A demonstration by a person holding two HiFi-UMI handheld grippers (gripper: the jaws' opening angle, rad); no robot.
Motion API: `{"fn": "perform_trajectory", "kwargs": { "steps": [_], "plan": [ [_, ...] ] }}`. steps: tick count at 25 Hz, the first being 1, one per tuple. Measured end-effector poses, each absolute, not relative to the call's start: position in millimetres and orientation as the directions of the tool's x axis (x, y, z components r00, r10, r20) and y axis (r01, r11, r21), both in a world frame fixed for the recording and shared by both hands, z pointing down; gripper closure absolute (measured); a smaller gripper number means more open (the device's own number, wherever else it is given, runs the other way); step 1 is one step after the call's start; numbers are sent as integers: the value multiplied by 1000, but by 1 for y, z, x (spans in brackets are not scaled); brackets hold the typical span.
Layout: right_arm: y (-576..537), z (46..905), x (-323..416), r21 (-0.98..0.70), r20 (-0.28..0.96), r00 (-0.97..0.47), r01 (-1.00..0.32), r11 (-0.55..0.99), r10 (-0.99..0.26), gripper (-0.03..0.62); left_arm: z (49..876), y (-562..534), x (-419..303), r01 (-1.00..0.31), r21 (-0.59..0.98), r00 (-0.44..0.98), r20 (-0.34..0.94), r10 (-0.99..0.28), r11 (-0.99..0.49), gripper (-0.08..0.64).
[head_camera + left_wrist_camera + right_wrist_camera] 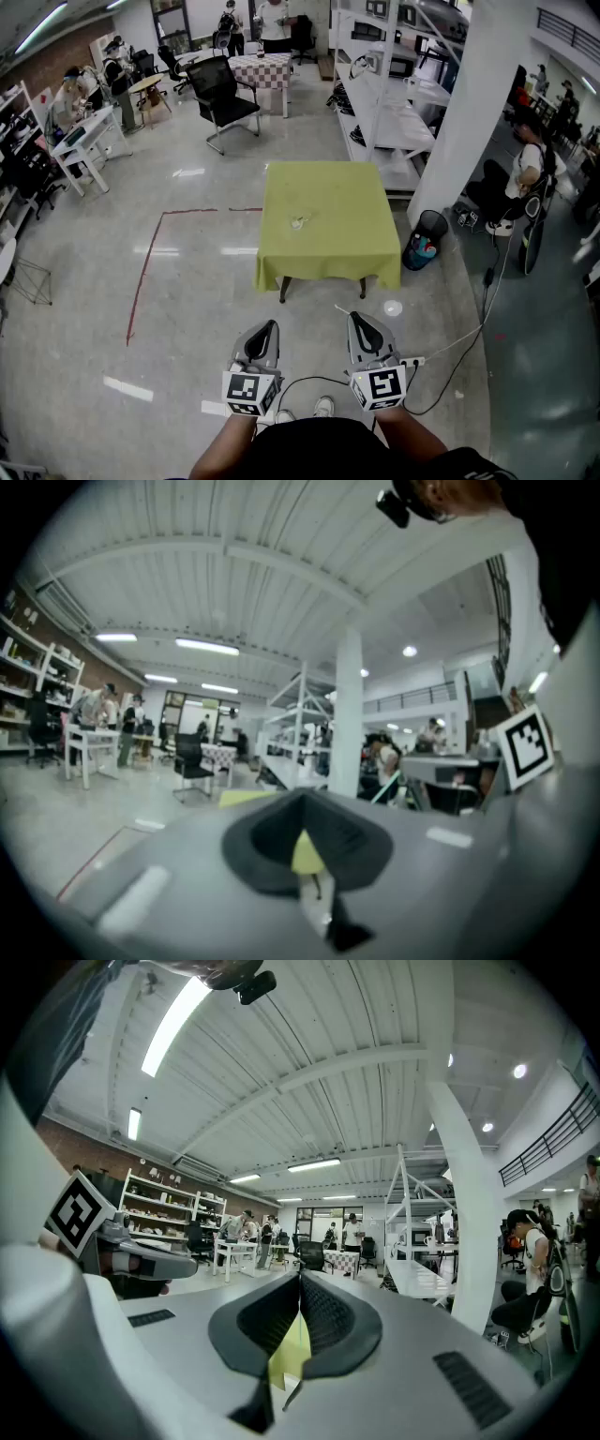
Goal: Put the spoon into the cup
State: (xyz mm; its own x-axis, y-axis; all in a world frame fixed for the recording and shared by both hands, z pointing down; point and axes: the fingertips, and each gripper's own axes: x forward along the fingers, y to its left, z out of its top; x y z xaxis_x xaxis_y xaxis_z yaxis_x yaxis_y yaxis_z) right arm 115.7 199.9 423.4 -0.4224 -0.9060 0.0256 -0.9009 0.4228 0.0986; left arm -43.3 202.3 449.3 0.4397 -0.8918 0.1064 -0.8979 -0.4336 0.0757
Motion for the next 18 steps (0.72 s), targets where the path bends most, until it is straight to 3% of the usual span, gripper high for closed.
{"fn": "perform_trajectory", "kwargs": {
  "steps": [18],
  "plan": [
    [195, 423, 131, 57, 5, -417, -907, 417, -909, 580, 444, 205, -22, -892, 57, 452, 107, -885, -449, 554]
  ]
}}
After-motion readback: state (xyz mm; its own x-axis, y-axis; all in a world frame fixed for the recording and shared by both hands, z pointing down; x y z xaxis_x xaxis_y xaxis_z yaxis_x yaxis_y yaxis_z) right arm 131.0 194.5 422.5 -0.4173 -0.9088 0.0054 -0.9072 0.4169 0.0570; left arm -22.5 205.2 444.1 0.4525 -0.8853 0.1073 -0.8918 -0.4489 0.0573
